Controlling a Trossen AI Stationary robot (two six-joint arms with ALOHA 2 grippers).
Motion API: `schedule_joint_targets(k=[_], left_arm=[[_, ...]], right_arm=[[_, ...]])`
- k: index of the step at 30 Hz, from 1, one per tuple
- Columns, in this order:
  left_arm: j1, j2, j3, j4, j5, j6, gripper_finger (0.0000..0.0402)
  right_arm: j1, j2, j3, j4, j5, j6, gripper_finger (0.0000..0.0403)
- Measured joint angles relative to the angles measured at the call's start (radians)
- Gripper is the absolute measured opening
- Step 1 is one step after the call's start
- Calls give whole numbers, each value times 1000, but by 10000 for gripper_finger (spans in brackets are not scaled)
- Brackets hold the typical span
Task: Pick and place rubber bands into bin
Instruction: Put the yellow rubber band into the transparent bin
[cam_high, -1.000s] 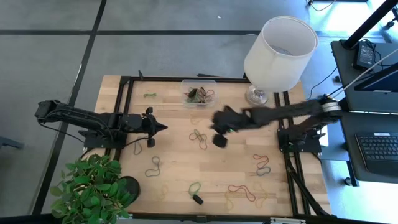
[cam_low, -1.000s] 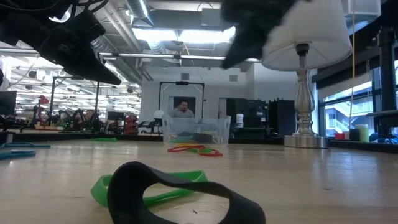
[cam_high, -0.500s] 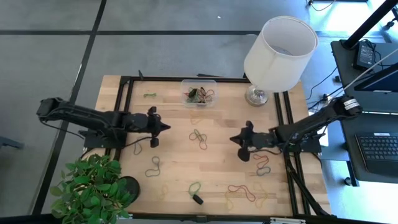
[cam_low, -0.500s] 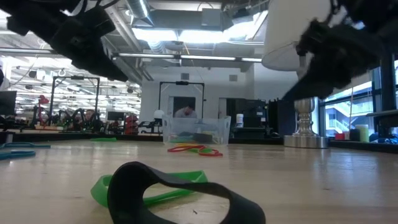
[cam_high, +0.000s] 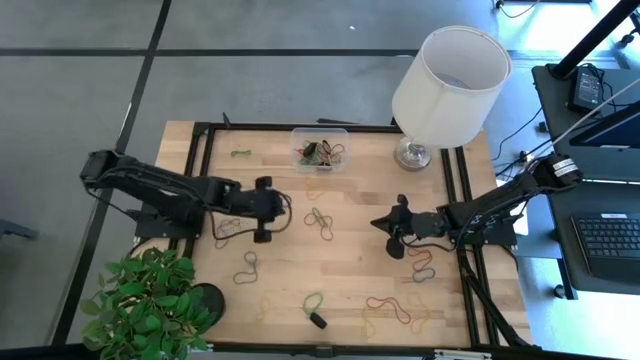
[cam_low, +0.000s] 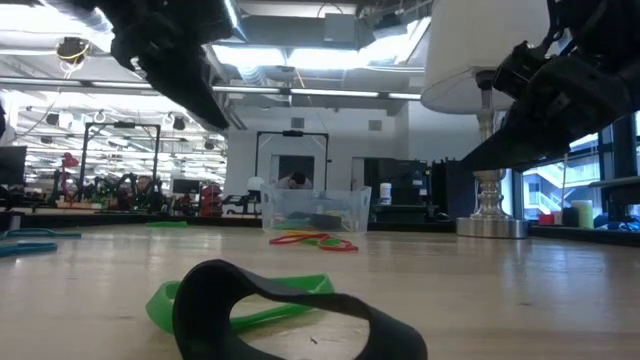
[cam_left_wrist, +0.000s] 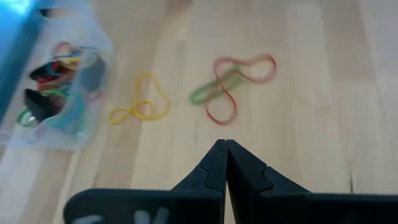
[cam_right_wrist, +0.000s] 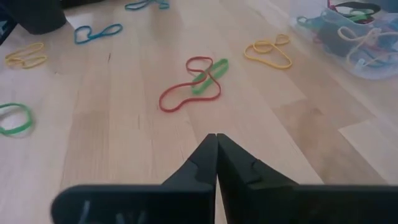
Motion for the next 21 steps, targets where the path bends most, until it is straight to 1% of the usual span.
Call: schedule_joint_targets(k=[2,6,11,14,17,21], left_arm=[[-22,50,52,-53,20,23,2],[-66,136,138,-147,25,30,3],[-126,229,244,-259,66,-11,3],[-171,293,319,-334,70,-54,4],[-218,360,396,-415,70,-128,4],[-262,435,481,-496,115,-345,16]], right_arm=[[0,0,0,0,0,0,12],[0,0,0,0,-1,0,12],[0,0,0,4,-2,3,12],[0,0,0,7,-2,3,12],[0,0,0,10,-2,3,12],[0,0,0,11,-2,3,12]])
